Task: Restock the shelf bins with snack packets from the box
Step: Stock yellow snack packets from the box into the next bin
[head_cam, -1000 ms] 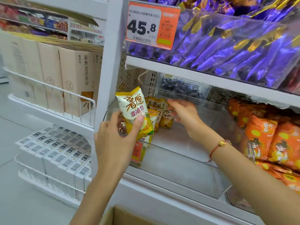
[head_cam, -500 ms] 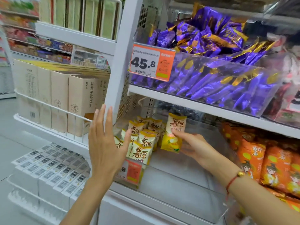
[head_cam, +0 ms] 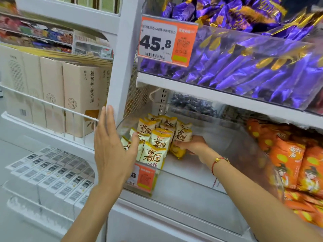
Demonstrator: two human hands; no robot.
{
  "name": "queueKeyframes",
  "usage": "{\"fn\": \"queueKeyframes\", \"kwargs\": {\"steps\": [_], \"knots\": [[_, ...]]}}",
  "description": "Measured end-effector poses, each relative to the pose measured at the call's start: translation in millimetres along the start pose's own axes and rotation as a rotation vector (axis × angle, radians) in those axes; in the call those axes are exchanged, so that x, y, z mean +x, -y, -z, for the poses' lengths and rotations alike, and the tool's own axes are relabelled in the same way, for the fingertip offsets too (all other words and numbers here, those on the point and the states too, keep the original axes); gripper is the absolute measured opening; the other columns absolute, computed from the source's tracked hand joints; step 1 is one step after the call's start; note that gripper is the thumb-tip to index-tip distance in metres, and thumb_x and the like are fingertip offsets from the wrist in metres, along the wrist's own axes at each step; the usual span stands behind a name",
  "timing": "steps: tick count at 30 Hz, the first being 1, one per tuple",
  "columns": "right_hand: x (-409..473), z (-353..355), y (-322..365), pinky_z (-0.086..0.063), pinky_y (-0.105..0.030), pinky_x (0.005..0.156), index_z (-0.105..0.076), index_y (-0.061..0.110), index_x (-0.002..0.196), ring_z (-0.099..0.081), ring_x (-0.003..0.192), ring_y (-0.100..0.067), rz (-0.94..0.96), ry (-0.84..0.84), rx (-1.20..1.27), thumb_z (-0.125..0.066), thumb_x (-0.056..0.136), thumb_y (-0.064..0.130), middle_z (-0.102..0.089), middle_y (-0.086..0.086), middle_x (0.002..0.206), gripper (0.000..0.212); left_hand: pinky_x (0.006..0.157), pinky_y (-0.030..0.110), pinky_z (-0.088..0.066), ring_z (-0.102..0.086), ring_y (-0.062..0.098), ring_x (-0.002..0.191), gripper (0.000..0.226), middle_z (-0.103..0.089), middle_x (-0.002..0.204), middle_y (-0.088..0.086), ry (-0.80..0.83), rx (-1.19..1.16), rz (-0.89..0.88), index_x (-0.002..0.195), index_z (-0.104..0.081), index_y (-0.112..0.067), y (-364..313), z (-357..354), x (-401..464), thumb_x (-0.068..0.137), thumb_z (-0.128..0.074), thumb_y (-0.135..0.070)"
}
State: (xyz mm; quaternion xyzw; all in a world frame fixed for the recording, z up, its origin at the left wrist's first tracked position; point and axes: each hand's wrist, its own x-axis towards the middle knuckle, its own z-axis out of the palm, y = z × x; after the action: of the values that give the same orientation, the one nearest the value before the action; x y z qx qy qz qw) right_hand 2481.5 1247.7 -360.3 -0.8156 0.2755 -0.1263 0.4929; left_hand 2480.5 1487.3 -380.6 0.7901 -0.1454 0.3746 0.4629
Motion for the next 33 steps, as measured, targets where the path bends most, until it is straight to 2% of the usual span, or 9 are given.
{"fn": "queueKeyframes", "kwargs": {"steps": [6, 10, 13, 17, 21, 24, 27, 30, 33], "knots": [[-8.6, 23.0, -0.4, -0.047, -0.017, 0.063, -0.068, 0.01, 0.11, -0.062, 0.09, -0.01, -0.084, 0.098, 0.044, -0.085, 0.069, 0.022, -0.07, -0.001, 0.107, 0.046, 0.114, 0.045, -0.028, -0.016, 0.019, 0.147, 0.082, -0.01, 0.161, 0.0, 0.011, 0.022, 0.009, 0.155, -0.007, -0.019, -1.1, 1.6, 0.3, 0.091, -0.058, -0.032], [-8.8, 15.5, -2.8, -0.056, -0.026, 0.079, -0.068, 0.015, 0.089, -0.065, 0.095, -0.015, -0.013, 0.073, 0.055, -0.084, 0.071, 0.016, -0.07, -0.003, 0.107, 0.024, 0.115, 0.041, -0.025, -0.015, 0.018, 0.147, 0.082, -0.01, 0.161, 0.0, 0.015, 0.028, 0.01, 0.154, -0.007, -0.018, -1.9, 2.3, -0.3, 0.092, -0.058, -0.032], [-8.6, 5.0, -4.5, -0.057, -0.036, 0.085, -0.066, 0.022, 0.076, -0.068, 0.096, -0.021, 0.103, -0.045, -0.022, -0.086, 0.068, 0.019, -0.071, -0.008, 0.109, 0.022, 0.115, 0.044, -0.028, -0.017, 0.021, 0.146, 0.083, -0.013, 0.16, 0.003, 0.011, 0.03, 0.011, 0.154, -0.009, -0.016, -3.1, 3.4, -0.5, 0.09, -0.061, -0.032], [-11.2, -4.1, -3.9, -0.054, -0.031, 0.078, -0.066, 0.015, 0.099, -0.066, 0.098, -0.023, 0.162, -0.191, -0.175, -0.083, 0.071, 0.031, -0.071, -0.005, 0.108, 0.036, 0.114, 0.047, -0.03, -0.018, 0.021, 0.146, 0.085, -0.014, 0.16, 0.002, 0.019, 0.031, 0.016, 0.154, -0.009, -0.017, -3.9, 4.9, -1.0, 0.089, -0.062, -0.032], [-8.9, -6.7, -7.1, -0.059, -0.04, 0.076, -0.061, 0.012, 0.107, -0.067, 0.094, -0.022, 0.093, -0.094, -0.149, -0.08, 0.073, 0.04, -0.069, -0.005, 0.108, 0.048, 0.114, 0.047, -0.029, -0.017, 0.019, 0.146, 0.087, -0.013, 0.16, 0.001, 0.026, 0.04, 0.023, 0.155, -0.008, -0.018, -4.9, 6.3, -0.9, 0.089, -0.063, -0.033], [-12.3, 0.5, -2.8, -0.058, -0.032, 0.071, -0.062, 0.02, 0.091, -0.065, 0.091, -0.019, 0.078, -0.031, -0.088, -0.077, 0.078, 0.033, -0.067, -0.001, 0.1, 0.023, 0.114, 0.048, -0.029, -0.016, 0.019, 0.146, 0.087, -0.013, 0.16, 0.001, 0.036, 0.036, 0.023, 0.155, -0.008, -0.018, -4.9, 7.6, -0.7, 0.089, -0.063, -0.034], [-11.8, 3.8, -1.5, -0.059, -0.035, 0.076, -0.054, 0.028, 0.076, -0.063, 0.084, -0.018, 0.119, -0.069, -0.111, -0.075, 0.08, 0.033, -0.066, 0.001, 0.094, 0.022, 0.112, 0.048, -0.031, -0.017, 0.019, 0.146, 0.087, -0.014, 0.16, 0.0, 0.038, 0.031, 0.025, 0.154, -0.009, -0.018, -4.2, 8.5, -0.6, 0.088, -0.064, -0.033], [-7.4, 1.5, -2.7, -0.059, -0.036, 0.078, -0.064, 0.025, 0.089, -0.066, 0.084, -0.018, 0.133, -0.076, -0.172, -0.073, 0.082, 0.038, -0.071, -0.004, 0.106, 0.018, 0.111, 0.047, -0.032, -0.019, 0.018, 0.145, 0.087, -0.015, 0.159, 0.0, 0.036, 0.028, 0.022, 0.154, -0.009, -0.019, -4.3, 8.7, 0.0, 0.088, -0.064, -0.033], [-7.4, 5.3, 0.7, -0.056, -0.032, 0.076, -0.061, 0.018, 0.112, -0.062, 0.101, -0.021, 0.096, 0.0, -0.208, -0.073, 0.081, 0.041, -0.066, -0.004, 0.12, 0.04, 0.11, 0.047, -0.035, -0.023, 0.02, 0.143, 0.086, -0.018, 0.158, 0.001, 0.039, 0.04, 0.024, 0.154, -0.011, -0.018, -5.2, 10.7, 0.6, 0.087, -0.064, -0.033]]}}
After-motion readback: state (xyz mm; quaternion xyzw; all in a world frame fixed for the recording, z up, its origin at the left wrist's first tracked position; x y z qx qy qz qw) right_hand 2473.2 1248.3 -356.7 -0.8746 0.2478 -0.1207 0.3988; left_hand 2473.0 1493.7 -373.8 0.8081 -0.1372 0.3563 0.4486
